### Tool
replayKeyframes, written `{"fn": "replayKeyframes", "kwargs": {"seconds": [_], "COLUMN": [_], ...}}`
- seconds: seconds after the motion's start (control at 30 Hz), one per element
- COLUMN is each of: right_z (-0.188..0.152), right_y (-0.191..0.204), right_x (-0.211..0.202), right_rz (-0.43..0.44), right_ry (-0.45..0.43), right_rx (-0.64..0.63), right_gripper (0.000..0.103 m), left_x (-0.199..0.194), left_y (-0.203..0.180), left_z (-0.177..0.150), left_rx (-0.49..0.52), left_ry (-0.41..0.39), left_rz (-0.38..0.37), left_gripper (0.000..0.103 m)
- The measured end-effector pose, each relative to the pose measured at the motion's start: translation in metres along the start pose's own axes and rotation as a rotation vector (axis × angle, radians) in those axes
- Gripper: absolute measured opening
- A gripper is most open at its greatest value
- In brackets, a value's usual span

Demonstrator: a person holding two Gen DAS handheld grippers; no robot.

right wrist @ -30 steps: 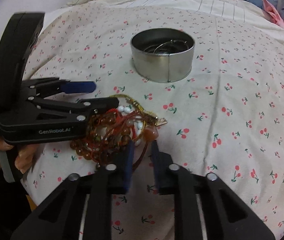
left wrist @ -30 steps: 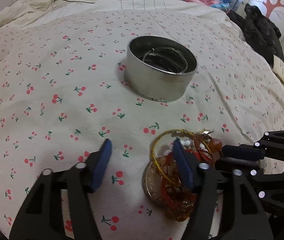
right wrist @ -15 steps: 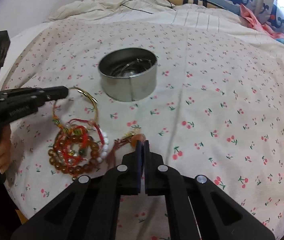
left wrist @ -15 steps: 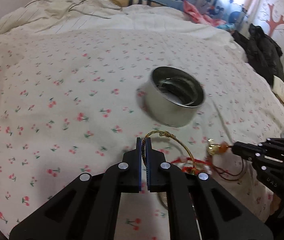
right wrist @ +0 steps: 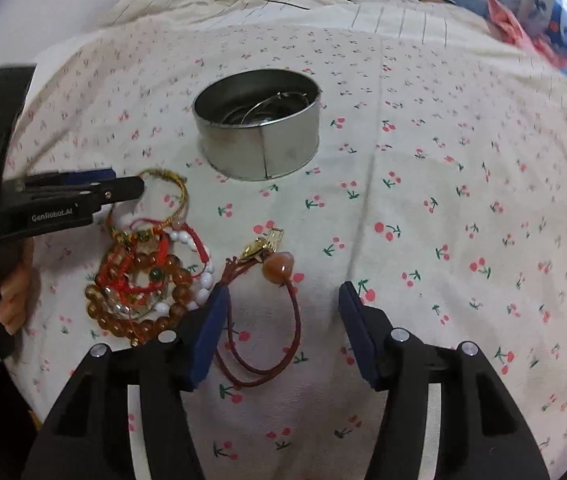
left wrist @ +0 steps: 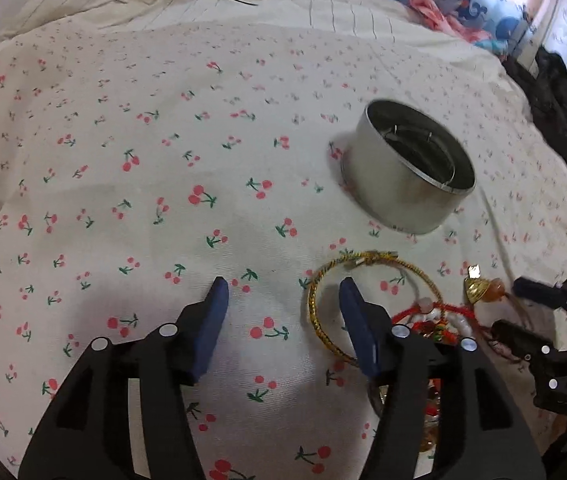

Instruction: Organize jewelry

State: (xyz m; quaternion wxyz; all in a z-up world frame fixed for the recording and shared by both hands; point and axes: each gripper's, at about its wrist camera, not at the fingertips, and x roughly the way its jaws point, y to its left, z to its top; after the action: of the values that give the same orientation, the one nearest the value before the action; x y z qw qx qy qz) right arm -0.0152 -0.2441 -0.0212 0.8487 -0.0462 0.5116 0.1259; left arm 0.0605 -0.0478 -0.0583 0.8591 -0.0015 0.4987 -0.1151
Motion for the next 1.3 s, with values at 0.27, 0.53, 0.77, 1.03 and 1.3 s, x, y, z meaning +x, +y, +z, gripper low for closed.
{"fn": "replayKeyframes", "kwargs": {"seconds": [0.27,0.53,0.77,1.03,1.3], "right_z": [0.002,0.006,0.014,0.019,0.011], "right_y": [-0.006,0.000,-0.003,-0.009,-0.017], "right_x": [0.006,-0.004,-0.020,-0.034,-0.008], "right_rz": [-0.011,-0.043,-0.013,0.006,0.010], "right_ry": [0.010,-0.045,-0.113,-0.170,-0.031], "right_rx": [0.019,0.000,0.028,0.051,0.059], "right_gripper": [0.027,0.003,0.003,0.003,0.005], "left_x": [-0.002,-0.011,-0.022,-0.028,-0.012], "left_y": [-0.005,-0.012,-0.016,-0.018,-0.005], "left_z": [-0.004,-0.007,-0.004,-0.002,-0.002], "left_rx": [0.069,0.115,0.130,0.142,0.078], "left_ry": [-0.009,-0.028,-0.072,-0.097,-0.020], "left_rz": [0.007,-0.011,0.007,0.022,0.005], "left_gripper": [0.023,0.004,0.004,0.004,0.006]}}
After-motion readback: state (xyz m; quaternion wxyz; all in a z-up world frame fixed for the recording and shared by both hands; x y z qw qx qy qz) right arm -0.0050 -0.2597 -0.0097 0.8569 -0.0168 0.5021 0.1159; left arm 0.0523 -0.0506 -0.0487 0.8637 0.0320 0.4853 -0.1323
